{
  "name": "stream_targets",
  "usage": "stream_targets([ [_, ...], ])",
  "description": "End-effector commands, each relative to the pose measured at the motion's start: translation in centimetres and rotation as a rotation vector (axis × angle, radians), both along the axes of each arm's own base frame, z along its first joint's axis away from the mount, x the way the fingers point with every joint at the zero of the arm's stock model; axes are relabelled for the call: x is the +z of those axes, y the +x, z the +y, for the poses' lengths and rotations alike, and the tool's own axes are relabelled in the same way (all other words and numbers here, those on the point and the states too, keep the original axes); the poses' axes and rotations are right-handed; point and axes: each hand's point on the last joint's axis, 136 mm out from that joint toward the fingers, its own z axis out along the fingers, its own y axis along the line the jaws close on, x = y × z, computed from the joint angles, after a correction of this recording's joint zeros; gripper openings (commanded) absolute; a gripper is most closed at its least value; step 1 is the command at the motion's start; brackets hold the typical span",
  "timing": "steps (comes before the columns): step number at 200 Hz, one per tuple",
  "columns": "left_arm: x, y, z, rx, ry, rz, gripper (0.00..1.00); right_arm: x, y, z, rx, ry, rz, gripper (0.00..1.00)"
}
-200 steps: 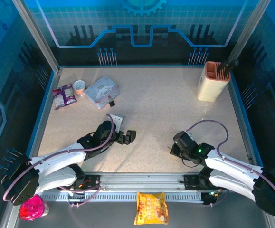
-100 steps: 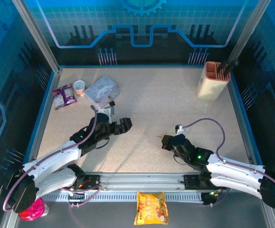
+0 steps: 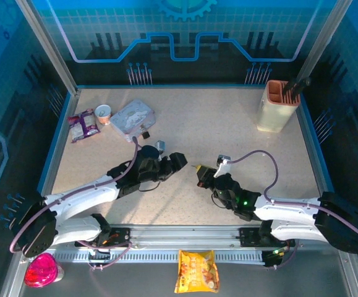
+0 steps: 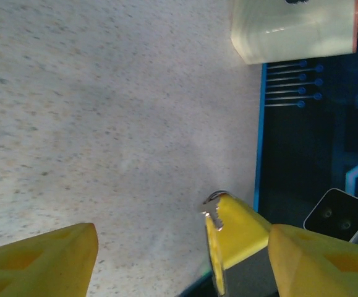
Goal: Unlock a padlock with a key
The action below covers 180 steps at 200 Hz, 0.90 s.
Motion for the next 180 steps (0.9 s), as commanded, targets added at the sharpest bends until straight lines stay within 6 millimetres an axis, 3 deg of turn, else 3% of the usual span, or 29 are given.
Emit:
stream_targets([
  [1,1.6,0.1,-2.0,-0.019,-0.076,0.001,0.70,3.1,0.3,1.1,-0.021,0.064,-0.096,0.00],
  [57,1.5,-0.1,-3.9,-0.066,-0.068,0.022,0.55,3.1,0.1,2.1,-0.008,0.057,-0.121,0.00],
  [180,0.2,0.2,-3.3,-0.029,-0.033,0.044,0.16,2.8,0.1,2.4,-0.015,0.041,-0.127,0.00],
])
